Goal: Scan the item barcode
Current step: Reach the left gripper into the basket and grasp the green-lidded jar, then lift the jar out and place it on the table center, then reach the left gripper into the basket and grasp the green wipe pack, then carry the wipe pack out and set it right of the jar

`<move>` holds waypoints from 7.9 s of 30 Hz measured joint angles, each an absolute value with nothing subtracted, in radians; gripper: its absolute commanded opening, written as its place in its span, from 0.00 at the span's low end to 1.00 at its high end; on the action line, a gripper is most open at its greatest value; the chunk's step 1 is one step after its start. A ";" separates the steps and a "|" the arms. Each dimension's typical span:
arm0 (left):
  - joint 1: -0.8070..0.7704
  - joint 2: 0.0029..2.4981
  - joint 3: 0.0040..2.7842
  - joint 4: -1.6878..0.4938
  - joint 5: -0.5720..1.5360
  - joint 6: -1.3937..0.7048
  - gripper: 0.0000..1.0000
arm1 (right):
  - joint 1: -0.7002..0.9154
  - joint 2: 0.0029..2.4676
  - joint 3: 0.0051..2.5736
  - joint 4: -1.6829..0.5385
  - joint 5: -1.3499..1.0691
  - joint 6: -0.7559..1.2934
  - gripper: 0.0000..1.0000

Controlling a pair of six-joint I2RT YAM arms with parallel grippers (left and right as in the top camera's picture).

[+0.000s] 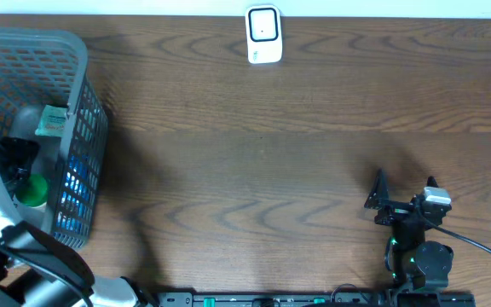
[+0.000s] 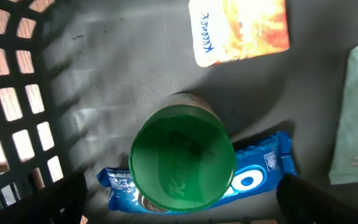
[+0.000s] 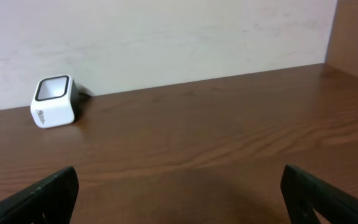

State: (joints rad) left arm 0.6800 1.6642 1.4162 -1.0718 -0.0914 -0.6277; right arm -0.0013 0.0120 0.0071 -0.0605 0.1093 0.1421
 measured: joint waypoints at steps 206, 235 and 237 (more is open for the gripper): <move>0.655 1.646 1.498 -0.783 0.115 -0.502 0.08 | -0.001 0.012 0.007 -0.060 0.109 0.142 0.99; -0.668 1.798 1.518 -0.579 0.064 -0.493 0.08 | -0.001 0.012 0.007 -0.060 0.109 0.142 0.99; -0.685 1.869 1.518 -0.547 0.042 -0.494 0.08 | -0.001 0.012 0.007 -0.060 0.109 0.142 0.99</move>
State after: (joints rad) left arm -0.6849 1.8694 1.5185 -0.5472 0.0422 -0.4938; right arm -0.0013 0.0120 0.0071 -0.0605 0.1093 0.1421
